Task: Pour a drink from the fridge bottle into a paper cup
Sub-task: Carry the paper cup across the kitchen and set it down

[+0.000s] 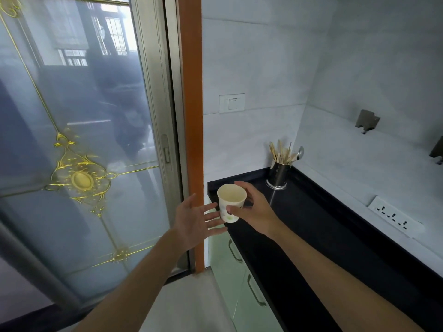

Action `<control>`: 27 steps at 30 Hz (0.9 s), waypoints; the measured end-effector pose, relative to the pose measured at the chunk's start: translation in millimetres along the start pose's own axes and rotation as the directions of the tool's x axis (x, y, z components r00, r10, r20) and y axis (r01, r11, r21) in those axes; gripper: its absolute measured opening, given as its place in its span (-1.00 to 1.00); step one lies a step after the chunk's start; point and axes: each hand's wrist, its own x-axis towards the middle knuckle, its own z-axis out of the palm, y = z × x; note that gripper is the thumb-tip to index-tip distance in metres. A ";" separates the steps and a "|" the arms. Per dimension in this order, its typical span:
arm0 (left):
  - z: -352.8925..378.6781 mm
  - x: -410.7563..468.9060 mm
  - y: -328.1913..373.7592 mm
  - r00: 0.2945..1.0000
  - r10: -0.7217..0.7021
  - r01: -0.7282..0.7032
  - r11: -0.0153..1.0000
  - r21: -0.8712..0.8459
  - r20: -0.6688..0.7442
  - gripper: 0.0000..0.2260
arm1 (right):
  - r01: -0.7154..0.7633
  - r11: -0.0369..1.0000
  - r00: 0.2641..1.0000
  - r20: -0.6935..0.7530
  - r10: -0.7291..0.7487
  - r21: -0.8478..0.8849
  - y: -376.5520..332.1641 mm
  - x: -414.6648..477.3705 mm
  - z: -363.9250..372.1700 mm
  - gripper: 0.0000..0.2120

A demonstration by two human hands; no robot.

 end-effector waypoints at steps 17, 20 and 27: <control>43.2 172.6 66.2 0.997 -0.067 0.071 0.988 0.136 -0.034 -0.30 | -0.051 0.996 0.997 -0.056 0.055 0.079 75.5 139.7 -72.4 -0.34; 54.1 202.5 62.9 0.994 -0.111 0.113 0.983 0.141 -0.023 -0.31 | -0.063 0.996 0.994 -0.090 0.069 0.071 91.9 147.1 -93.8 -0.34; 87.2 259.8 33.7 0.976 -0.215 0.218 0.955 0.200 -0.035 -0.36 | -0.120 0.993 0.967 -0.226 0.117 -0.001 126.6 132.7 -139.6 -0.35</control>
